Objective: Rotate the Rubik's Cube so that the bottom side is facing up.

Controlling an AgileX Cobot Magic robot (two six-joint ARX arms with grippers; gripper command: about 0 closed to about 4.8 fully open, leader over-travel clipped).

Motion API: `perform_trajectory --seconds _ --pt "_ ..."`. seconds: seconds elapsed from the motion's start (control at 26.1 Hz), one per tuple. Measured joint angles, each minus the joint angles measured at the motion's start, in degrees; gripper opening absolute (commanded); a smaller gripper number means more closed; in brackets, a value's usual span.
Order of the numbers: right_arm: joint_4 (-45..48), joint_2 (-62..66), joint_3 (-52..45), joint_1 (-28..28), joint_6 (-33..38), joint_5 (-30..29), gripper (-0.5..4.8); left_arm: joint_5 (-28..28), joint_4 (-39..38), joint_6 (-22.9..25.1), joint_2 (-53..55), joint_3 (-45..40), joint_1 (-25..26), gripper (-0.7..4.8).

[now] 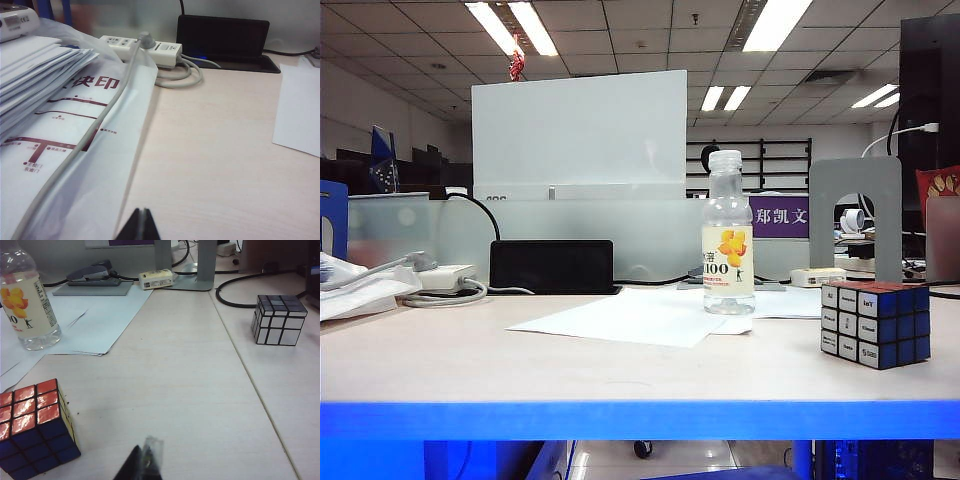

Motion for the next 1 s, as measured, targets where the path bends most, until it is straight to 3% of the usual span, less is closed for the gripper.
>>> perform_trajectory --seconds 0.5,0.77,1.0 --pt "0.0 0.0 0.0 0.0 0.1 0.0 -0.06 0.0 0.0 0.0 0.0 0.0 0.0 -0.04" --pt "0.0 0.0 0.0 0.0 4.5 -0.7 -0.05 0.4 0.0 -0.4 0.0 0.0 0.0 -0.04" --pt "2.5 0.0 0.0 0.0 9.3 -4.6 -0.05 0.7 1.7 -5.4 0.0 0.0 0.0 -0.03"
